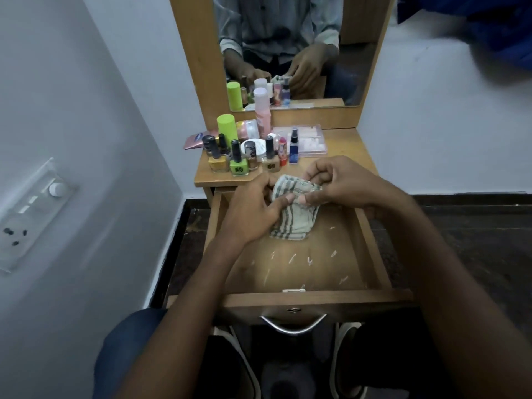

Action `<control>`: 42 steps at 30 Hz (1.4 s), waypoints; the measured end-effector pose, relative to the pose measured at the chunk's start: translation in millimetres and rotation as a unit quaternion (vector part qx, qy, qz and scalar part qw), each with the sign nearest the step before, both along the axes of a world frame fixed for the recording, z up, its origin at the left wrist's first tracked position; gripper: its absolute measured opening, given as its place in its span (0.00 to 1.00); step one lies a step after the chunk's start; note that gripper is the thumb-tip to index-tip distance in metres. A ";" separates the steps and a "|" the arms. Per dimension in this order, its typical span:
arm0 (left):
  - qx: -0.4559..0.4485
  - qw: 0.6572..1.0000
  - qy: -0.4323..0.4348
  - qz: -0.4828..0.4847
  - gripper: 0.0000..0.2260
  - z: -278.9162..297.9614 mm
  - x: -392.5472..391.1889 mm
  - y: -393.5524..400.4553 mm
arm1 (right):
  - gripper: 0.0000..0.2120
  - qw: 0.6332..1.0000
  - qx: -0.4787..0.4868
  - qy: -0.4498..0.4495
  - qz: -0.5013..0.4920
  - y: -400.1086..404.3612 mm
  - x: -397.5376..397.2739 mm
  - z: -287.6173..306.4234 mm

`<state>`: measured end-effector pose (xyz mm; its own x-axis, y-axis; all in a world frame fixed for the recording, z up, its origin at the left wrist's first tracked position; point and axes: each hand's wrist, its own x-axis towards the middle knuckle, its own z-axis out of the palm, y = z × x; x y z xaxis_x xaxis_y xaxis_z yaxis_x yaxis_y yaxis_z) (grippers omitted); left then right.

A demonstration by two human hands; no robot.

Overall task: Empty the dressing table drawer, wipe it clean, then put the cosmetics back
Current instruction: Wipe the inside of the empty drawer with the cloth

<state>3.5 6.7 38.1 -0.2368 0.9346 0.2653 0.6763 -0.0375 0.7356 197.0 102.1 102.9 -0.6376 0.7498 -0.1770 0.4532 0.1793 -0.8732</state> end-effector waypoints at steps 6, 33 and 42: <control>-0.091 0.990 -0.107 -0.019 0.05 -3.4 -24.0 -9.8 | 0.11 0.972 -0.122 0.113 -0.163 -26.9 -39.1 -38.3; -0.109 0.973 -0.051 0.199 0.07 -22.9 -62.9 -24.8 | 0.18 0.894 0.358 -0.252 0.096 -75.8 -149.5 -108.6; -0.128 0.973 -0.032 0.192 0.07 -20.6 -61.3 -25.0 | 0.07 0.844 0.399 -0.355 0.057 -59.9 -129.2 -88.4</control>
<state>-57.8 -18.3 17.5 -0.5891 0.8080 0.0101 0.5579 0.3977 0.7284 67.8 42.2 14.4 -0.6585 0.7525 -0.0127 0.7520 0.6585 0.0295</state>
